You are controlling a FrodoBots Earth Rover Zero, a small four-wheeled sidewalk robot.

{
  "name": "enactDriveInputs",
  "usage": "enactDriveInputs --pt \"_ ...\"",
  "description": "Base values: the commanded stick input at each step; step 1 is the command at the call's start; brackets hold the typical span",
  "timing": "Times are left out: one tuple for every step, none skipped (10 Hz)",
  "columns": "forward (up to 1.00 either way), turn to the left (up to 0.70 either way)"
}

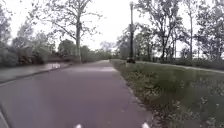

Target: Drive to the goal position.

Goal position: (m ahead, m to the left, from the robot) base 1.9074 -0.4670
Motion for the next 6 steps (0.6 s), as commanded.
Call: enactDriveInputs --pt "1.0 0.0" --pt "1.0 0.0" --pt "1.0 0.0" --pt "1.0 0.0" --pt "1.0 0.0" --pt "1.0 0.0"
